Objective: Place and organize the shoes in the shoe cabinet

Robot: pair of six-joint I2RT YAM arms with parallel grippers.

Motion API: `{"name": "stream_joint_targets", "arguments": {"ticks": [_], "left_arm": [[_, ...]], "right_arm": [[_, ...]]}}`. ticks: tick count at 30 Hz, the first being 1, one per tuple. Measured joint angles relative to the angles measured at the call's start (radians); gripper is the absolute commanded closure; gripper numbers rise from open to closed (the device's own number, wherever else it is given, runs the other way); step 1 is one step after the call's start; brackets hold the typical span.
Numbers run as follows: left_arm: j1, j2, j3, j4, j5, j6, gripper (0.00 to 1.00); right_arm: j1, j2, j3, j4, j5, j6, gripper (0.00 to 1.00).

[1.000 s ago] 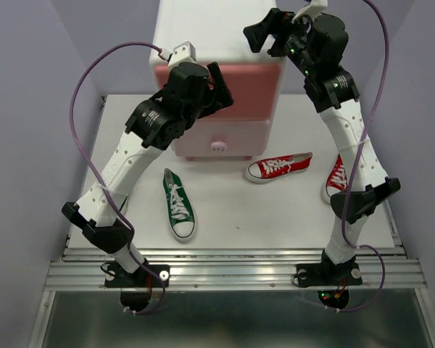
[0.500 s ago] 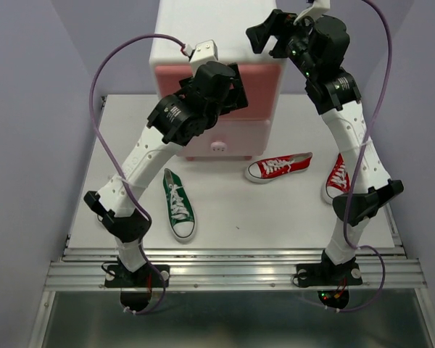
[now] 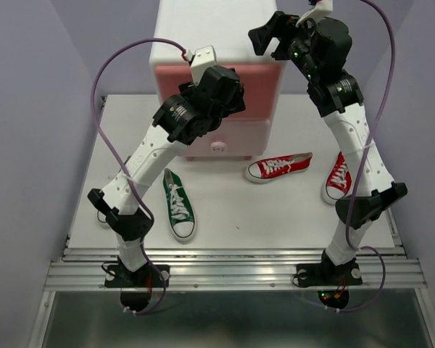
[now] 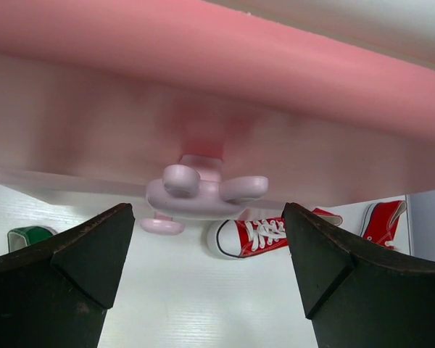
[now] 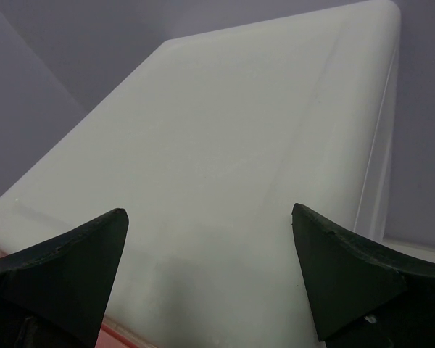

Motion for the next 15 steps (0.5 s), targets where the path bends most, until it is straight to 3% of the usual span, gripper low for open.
{"name": "stream_joint_targets", "arguments": {"ticks": [8, 9, 11, 15], "left_arm": [[0.033, 0.006, -0.017, 0.012, 0.013, -0.002, 0.12], [0.043, 0.006, -0.021, 0.020, 0.016, 0.005, 0.14], [0.056, 0.006, -0.031, 0.041, 0.028, 0.012, 0.30], [0.063, 0.006, -0.037, 0.065, 0.052, 0.041, 0.46]], "right_arm": [[0.000, -0.026, -0.037, 0.006, 0.001, -0.012, 0.00], [0.000, -0.031, -0.044, 0.008, 0.002, -0.014, 0.00], [0.000, -0.037, -0.050, 0.007, 0.002, -0.014, 0.00], [0.000, -0.042, -0.057, 0.006, 0.001, -0.014, 0.00]]}}
